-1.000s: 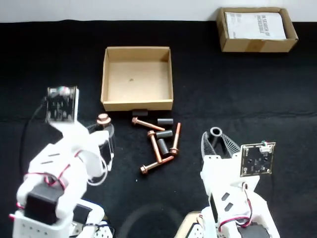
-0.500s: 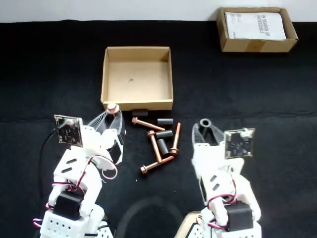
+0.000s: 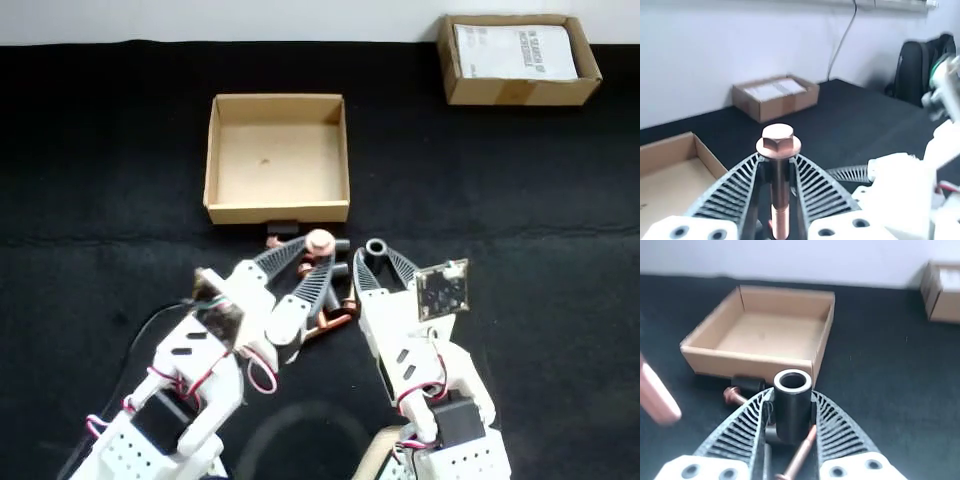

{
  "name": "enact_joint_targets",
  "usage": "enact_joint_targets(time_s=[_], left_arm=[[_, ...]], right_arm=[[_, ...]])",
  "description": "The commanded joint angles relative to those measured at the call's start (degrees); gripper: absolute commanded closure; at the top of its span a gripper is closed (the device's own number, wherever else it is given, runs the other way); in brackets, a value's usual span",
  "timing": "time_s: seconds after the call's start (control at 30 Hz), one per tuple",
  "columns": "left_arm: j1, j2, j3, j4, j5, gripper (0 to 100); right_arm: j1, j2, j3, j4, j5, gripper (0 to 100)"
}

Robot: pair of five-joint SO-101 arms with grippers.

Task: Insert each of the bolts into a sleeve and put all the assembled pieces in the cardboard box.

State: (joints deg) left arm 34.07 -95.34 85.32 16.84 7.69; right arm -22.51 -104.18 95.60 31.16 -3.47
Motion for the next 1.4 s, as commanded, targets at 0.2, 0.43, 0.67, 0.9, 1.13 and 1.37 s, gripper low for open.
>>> enact_joint_targets(time_s=[0.2, 0.43, 0.67, 0.9, 1.13, 1.37], left_arm=[[-1.8, 26.07, -24.13, -1.41, -0.26, 99], [0.57, 36.09, -28.88, -3.16, 4.92, 99], [1.63, 47.6, -29.41, -16.26, 4.92, 99], [2.42, 51.91, -34.15, -18.11, 4.92, 99], [4.0, 51.82, -35.82, -14.15, 4.92, 99], [4.0, 51.82, -34.24, -13.36, 5.01, 99]], right_arm=[[-0.48, -0.66, 2.07, -1.45, -2.29, 99.1], [-0.48, -0.66, 2.07, -1.45, -2.37, 99.1], [-0.48, -0.66, 2.07, -1.36, -2.46, 99.1], [-0.48, -0.66, 2.07, -1.36, -2.46, 99.1], [-0.48, -0.66, 2.07, -1.36, -2.46, 99.1], [-0.22, -0.66, 2.07, -1.36, -2.29, 99.1]])
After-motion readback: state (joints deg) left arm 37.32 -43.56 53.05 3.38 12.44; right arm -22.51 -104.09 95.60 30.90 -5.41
